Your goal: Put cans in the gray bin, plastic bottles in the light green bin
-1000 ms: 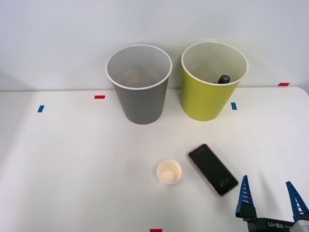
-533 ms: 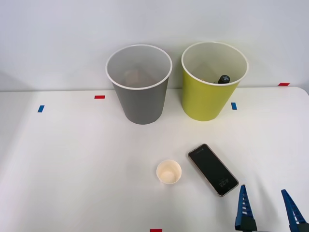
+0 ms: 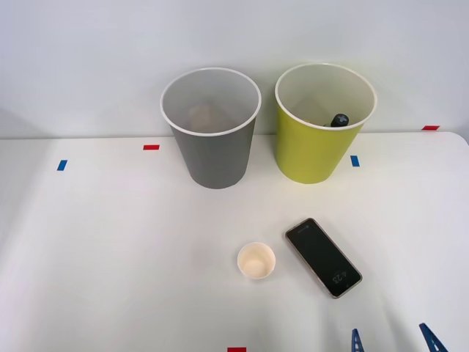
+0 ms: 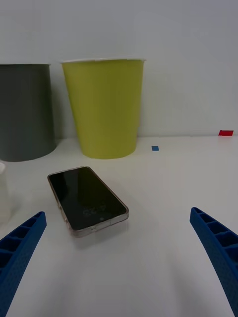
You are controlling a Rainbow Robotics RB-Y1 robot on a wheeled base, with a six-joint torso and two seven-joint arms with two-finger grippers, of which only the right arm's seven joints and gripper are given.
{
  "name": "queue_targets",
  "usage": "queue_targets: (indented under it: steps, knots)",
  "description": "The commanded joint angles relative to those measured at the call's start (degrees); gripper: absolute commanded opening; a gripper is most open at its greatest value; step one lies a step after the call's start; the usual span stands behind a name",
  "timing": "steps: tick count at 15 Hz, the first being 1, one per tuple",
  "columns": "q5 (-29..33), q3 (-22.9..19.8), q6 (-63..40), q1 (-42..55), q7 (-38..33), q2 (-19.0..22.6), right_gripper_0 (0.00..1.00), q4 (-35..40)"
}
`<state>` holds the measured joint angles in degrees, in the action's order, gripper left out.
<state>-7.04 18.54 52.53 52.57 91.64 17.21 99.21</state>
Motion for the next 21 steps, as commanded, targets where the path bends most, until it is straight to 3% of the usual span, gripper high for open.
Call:
queue_targets:
  steps: [1,5,11,21]
  knots:
    - [-1.22,1.77,0.91,2.09,1.79,1.07,1.0,0.01]
    - [0.1,2.47,0.82,2.62,2.14,-1.21,1.0,-0.6]
    - [1.42,0.1,0.29,2.27,2.14,-7.28,1.0,-2.18]
    - [1.42,0.27,0.03,2.27,2.05,-7.54,1.0,-2.27]
